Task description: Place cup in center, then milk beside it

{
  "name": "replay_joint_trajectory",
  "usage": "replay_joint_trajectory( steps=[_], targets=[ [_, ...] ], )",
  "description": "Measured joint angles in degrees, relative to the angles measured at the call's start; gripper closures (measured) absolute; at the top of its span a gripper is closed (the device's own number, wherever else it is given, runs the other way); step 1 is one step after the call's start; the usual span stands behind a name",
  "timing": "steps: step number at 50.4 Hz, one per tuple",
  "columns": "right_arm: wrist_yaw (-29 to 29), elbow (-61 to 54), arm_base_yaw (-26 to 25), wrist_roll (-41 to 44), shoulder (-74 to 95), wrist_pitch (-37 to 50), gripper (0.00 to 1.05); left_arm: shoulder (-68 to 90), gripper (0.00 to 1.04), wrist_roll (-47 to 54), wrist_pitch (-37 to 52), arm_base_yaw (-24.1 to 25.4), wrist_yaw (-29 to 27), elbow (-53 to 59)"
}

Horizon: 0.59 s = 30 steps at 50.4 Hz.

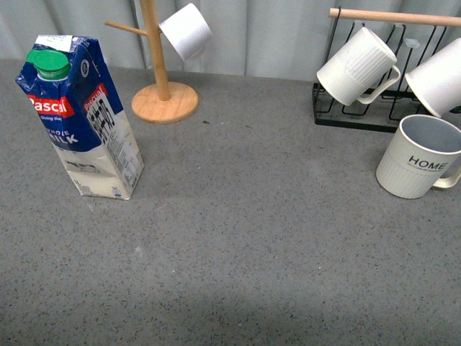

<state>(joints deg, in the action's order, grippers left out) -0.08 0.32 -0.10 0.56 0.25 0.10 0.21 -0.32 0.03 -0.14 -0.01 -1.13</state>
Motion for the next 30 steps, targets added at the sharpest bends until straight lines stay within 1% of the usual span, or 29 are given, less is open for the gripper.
replay_joint_trajectory(
  steps=[30],
  targets=[
    [0.00, 0.00, 0.00, 0.00, 0.00, 0.00, 0.09, 0.00, 0.06, 0.00, 0.00, 0.00, 0.00, 0.00]
  ],
)
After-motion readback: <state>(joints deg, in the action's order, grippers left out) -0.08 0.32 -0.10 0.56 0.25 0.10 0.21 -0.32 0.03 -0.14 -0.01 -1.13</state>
